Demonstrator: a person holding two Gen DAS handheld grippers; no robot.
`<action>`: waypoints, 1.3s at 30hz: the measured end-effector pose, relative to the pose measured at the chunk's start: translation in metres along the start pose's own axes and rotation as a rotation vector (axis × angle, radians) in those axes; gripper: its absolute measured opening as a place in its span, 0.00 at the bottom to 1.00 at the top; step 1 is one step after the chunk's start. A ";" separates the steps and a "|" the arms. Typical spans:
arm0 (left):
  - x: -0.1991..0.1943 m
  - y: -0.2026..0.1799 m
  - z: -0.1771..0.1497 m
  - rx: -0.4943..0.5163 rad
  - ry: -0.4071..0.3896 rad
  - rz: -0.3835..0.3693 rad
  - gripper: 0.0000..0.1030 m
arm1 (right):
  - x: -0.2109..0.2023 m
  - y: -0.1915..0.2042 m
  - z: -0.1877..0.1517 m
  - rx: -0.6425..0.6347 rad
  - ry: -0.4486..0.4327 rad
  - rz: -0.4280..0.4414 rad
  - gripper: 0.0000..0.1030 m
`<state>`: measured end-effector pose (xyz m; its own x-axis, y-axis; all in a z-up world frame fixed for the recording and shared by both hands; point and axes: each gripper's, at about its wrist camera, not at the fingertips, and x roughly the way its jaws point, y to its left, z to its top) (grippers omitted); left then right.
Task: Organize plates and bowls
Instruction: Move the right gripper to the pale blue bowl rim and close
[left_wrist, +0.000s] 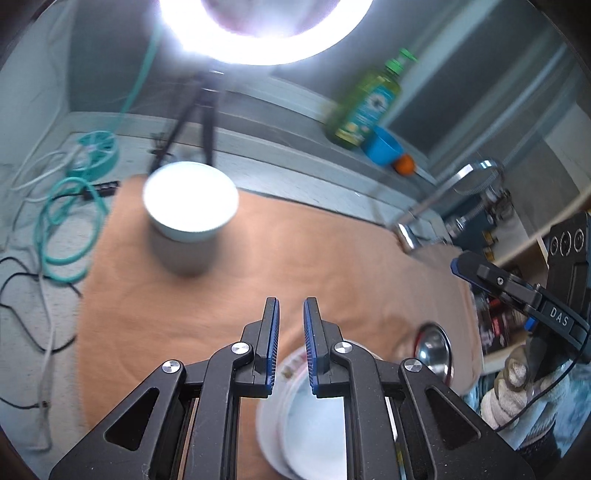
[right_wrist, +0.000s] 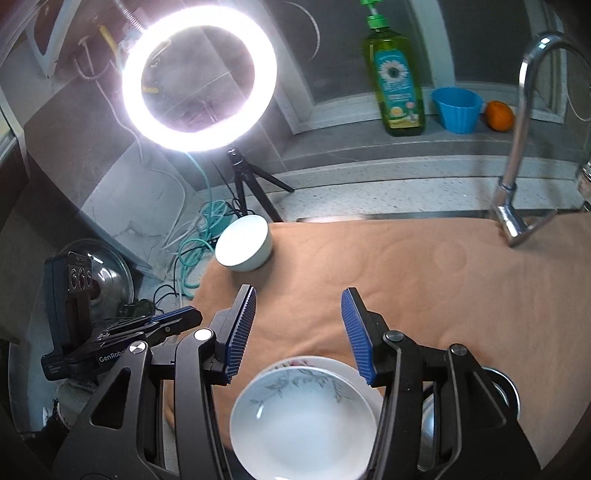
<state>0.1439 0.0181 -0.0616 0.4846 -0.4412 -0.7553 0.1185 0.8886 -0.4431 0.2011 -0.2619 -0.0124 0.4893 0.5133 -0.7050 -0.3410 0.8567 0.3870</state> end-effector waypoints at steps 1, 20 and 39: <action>-0.002 0.007 0.002 -0.012 -0.009 0.007 0.11 | 0.006 0.005 0.004 -0.007 0.006 0.005 0.49; 0.041 0.110 0.065 -0.214 -0.006 0.045 0.11 | 0.146 0.018 0.054 0.031 0.200 0.072 0.49; 0.078 0.148 0.093 -0.292 0.053 0.035 0.11 | 0.240 0.022 0.069 0.106 0.327 0.086 0.41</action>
<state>0.2802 0.1268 -0.1409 0.4373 -0.4237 -0.7933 -0.1553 0.8332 -0.5307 0.3666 -0.1165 -0.1316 0.1734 0.5546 -0.8139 -0.2763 0.8206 0.5003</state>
